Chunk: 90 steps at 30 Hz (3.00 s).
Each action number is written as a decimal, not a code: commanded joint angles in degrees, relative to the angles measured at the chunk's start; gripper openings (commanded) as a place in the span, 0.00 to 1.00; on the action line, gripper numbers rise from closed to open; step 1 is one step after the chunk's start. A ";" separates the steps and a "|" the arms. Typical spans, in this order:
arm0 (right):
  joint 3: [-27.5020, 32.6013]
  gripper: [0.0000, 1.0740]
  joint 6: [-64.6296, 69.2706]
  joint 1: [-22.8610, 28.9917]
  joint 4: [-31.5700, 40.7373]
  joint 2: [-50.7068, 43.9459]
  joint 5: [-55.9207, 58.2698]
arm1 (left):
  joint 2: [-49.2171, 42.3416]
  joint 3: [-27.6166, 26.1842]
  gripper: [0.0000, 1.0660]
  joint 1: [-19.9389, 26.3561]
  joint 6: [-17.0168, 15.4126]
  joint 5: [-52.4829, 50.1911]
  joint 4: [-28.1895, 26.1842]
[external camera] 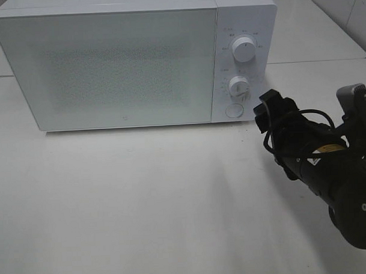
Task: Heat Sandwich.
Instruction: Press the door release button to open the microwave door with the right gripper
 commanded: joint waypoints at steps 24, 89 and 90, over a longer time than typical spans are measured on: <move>-0.29 0.00 29.68 0.23 0.00 0.17 2.12 | -0.92 0.11 0.90 -0.23 0.00 -0.86 -0.06; -29.91 0.00 24.92 -13.29 -7.73 22.06 12.26 | -0.92 0.11 0.90 -0.23 0.00 -0.86 -0.06; -29.91 0.00 24.92 -13.29 -7.73 22.06 12.26 | -0.92 0.11 0.90 -0.23 0.00 -0.86 -0.06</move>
